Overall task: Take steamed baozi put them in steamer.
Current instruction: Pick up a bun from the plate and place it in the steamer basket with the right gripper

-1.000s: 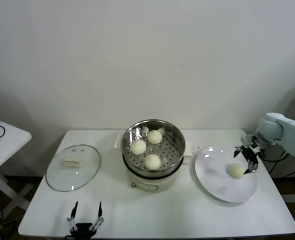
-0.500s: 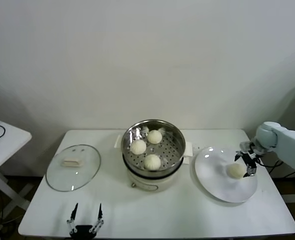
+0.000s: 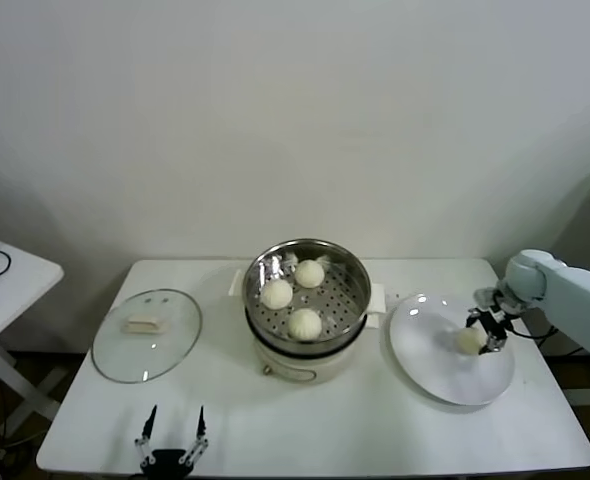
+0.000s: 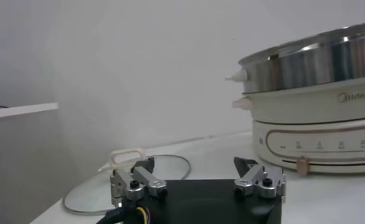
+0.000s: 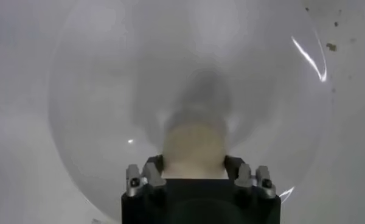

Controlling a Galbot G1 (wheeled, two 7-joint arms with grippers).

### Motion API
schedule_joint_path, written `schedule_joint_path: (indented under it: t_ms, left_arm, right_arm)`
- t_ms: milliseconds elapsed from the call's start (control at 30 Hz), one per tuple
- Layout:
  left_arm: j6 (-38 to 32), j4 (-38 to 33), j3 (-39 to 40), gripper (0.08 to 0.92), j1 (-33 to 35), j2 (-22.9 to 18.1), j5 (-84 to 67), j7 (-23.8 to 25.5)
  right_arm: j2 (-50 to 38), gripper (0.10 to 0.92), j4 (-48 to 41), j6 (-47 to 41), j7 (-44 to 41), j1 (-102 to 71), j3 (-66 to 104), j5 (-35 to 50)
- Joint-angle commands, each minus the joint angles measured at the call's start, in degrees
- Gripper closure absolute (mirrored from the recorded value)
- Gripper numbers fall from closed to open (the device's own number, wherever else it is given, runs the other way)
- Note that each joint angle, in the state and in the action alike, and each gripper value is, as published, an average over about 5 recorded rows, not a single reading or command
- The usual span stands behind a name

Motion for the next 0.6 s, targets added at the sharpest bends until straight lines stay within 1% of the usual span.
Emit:
schedule_joint_path:
  t_ms: [33,133,333,467,600]
  left_arm:
    - [0.0,0.0,0.1,0.177,0.0,-0.3,0.0,0.0]
    - [0.1,-0.1,0.1,0.177,0.0,-0.2,-0.1,0.0]
    - [0.2,-0.8,0.1,0.177,-0.1,0.1,-0.4,0.0]
    - [0.2,-0.8,0.3,0.177,-0.5,0.4,-0.6,0.1]
    - [0.3,-0.8,0.4,0.177,-1.1,0.6,-0.8,0.2]
  right_arm:
    - [-1.2,0.415,3.2,-0.7,0.0,5.4,-3.0,1.8]
    - [-2.9,0.442,8.8,-2.1,-0.4,14.6,-11.7,6.8]
    - [-2.7,0.440,22.8,-7.6,-1.7,42.1,-34.9,25.2]
    - [1.2,0.440,28.2,-10.9,-2.6,56.1,-41.5,34.7]
    - [6.0,0.440,31.5,-13.5,-2.5,62.6,-42.2,41.0]
